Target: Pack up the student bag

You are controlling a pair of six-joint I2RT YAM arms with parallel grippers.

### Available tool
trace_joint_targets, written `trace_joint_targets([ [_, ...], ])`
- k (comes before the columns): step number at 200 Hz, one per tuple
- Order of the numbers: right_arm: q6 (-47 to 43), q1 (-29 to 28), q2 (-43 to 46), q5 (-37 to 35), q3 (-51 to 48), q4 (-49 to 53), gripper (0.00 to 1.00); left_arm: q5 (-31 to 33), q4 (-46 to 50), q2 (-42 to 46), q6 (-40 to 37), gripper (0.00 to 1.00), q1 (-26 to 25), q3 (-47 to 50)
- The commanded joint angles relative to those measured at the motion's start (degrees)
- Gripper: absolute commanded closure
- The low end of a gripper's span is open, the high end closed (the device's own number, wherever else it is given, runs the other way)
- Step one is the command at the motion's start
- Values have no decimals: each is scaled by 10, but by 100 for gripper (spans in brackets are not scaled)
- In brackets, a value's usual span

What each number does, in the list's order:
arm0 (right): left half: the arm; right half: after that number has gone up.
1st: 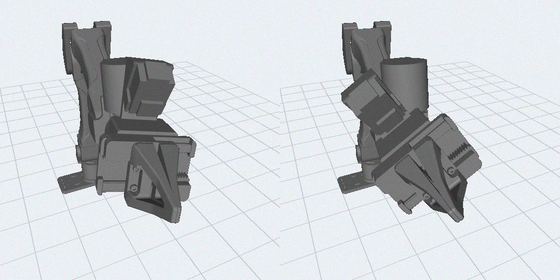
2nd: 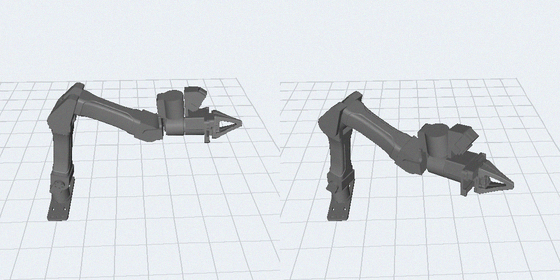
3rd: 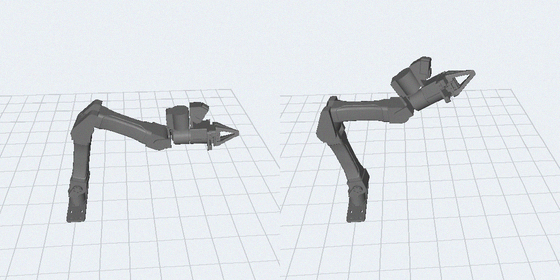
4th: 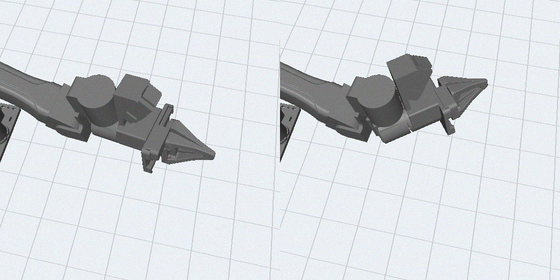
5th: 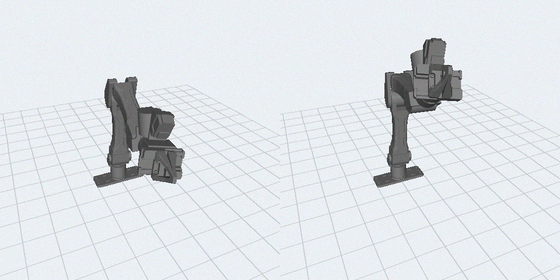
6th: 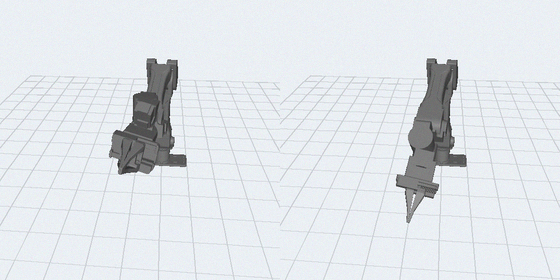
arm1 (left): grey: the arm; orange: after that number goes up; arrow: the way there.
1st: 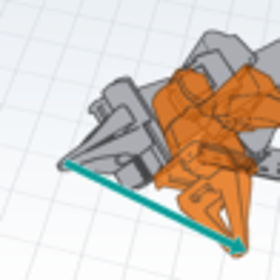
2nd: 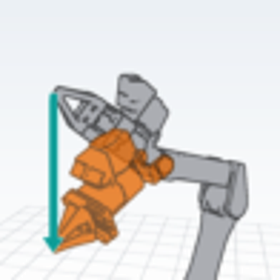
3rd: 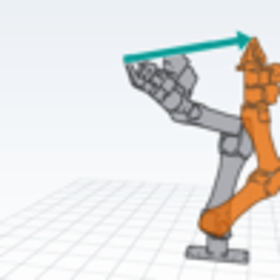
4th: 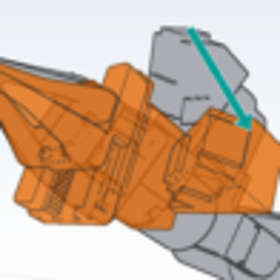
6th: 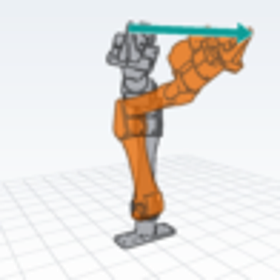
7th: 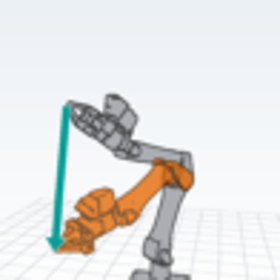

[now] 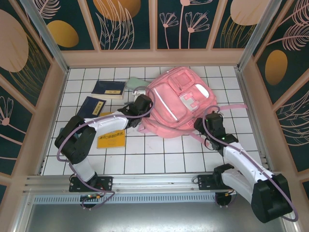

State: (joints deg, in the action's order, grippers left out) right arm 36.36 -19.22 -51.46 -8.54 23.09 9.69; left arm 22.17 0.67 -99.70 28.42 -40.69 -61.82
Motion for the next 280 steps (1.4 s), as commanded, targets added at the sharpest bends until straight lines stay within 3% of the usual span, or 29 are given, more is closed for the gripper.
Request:
trace_joint_targets([
  [1,7,-5,16,-8,-3,1,34,-30,-25,-4,-26,92,3,-43],
  [41,6,-5,13,-8,-1,-7,34,-46,19,-13,-42,95,-4,-101],
  [72,-8,-6,16,4,-3,-12,33,38,79,-36,-69,96,0,-143],
  [93,-23,-16,25,26,-11,-27,33,47,94,-63,-85,94,17,-162],
  [105,-30,-32,30,24,-14,-37,33,42,91,-76,-91,90,27,-165],
  [137,-52,-74,13,-1,-10,-42,34,38,91,-79,-83,64,34,-166],
  [156,-58,-90,-2,-29,-7,-35,42,-9,102,-50,-39,54,33,-153],
  [179,-50,-96,-13,-58,-9,-34,44,-76,72,1,27,48,26,-88],
  [220,-49,-99,-13,-87,-9,-26,48,-120,22,69,128,46,-28,16],
  [247,-48,-99,-12,-91,-9,-25,49,-156,-13,62,206,45,-64,45],
  [280,-42,-100,-11,-88,-9,-24,48,-161,-45,52,266,41,-70,57],
])
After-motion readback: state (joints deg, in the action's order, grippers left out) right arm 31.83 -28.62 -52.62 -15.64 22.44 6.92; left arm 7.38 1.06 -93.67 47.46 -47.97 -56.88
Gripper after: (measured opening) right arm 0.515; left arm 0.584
